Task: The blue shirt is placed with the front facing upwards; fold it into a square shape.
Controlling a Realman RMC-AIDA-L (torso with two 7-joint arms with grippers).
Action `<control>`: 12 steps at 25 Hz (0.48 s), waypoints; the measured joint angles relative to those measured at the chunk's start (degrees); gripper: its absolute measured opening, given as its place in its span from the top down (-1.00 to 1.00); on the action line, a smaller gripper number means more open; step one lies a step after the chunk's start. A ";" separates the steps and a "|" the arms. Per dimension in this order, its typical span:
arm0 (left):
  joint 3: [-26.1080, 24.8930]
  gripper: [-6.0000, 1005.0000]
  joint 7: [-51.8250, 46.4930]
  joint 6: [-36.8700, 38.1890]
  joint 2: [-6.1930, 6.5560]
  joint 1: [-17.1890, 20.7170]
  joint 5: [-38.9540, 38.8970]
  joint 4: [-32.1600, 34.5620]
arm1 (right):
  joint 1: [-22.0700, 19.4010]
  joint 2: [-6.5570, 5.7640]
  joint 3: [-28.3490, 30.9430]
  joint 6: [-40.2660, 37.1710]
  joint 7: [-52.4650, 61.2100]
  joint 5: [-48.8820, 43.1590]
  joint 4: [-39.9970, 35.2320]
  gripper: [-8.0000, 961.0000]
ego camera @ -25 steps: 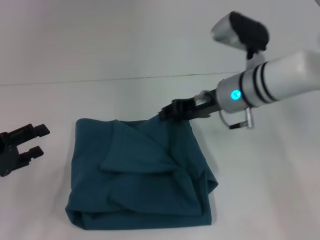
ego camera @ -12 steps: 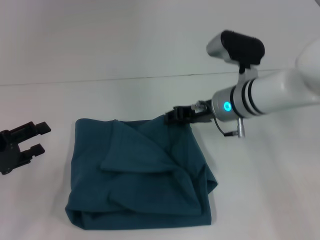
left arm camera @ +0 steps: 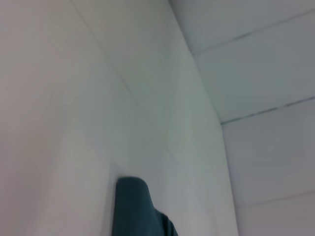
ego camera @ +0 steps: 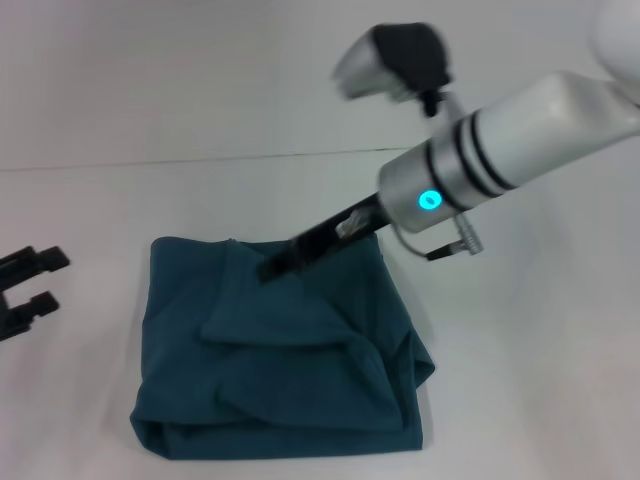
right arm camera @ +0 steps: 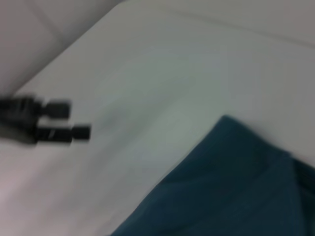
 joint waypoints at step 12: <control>-1.55 -0.57 -0.13 1.69 0.66 1.14 -0.59 0.22 | 6.72 0.91 -20.23 6.94 -0.69 6.25 3.74 0.05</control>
